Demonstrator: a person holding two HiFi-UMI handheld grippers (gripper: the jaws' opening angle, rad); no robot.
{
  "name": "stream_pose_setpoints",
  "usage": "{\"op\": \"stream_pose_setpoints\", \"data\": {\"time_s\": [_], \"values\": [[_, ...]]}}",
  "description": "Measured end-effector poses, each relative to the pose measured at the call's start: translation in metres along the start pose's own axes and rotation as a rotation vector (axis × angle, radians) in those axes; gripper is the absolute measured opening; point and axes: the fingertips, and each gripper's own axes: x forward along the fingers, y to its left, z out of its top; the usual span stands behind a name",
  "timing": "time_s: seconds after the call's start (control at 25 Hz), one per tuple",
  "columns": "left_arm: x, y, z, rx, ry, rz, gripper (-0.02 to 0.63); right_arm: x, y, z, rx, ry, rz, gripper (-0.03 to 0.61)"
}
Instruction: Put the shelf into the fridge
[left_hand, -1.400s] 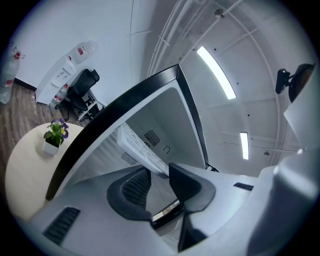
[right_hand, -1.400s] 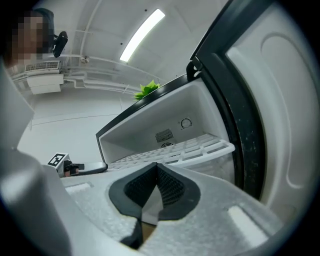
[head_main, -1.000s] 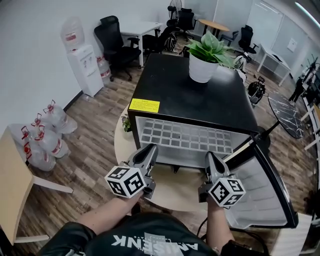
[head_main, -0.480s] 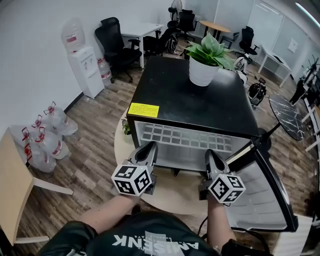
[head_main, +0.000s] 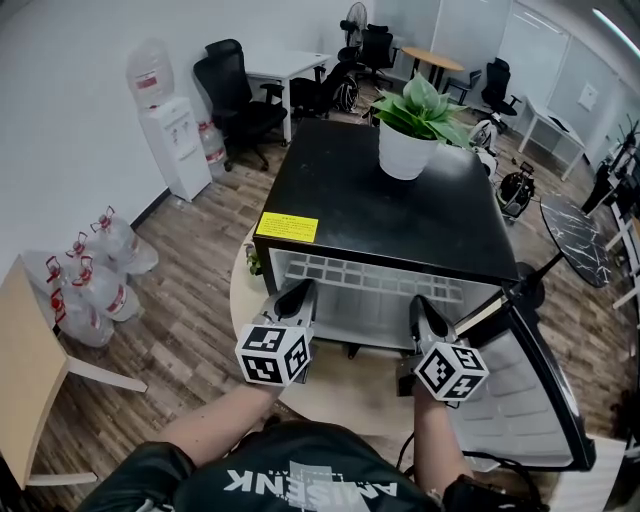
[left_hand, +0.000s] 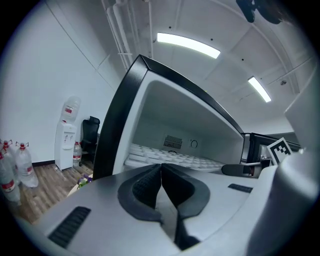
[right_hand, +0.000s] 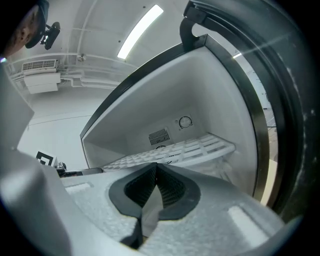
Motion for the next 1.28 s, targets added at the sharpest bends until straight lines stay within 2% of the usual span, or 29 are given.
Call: {"op": "stream_pose_setpoints", "data": {"time_s": [0.32, 0.8, 1.08, 1.28], "values": [[0.012, -0.003, 0.004, 0.038, 0.010, 0.018, 0.003, 0.009, -0.005, 0.002, -0.003, 0.005, 0.005, 0.006], [0.016, -0.006, -0.002, 0.041, 0.031, 0.013, 0.003, 0.014, -0.007, 0.004, -0.027, 0.004, -0.001, 0.006], [0.008, -0.013, 0.000, 0.025, 0.022, -0.040, 0.003, 0.011, -0.005, 0.004, -0.055, 0.028, -0.014, 0.006], [-0.004, -0.021, 0.004, 0.045, 0.007, -0.108, 0.003, -0.001, 0.009, 0.007, -0.102, 0.030, 0.004, 0.007]]}}
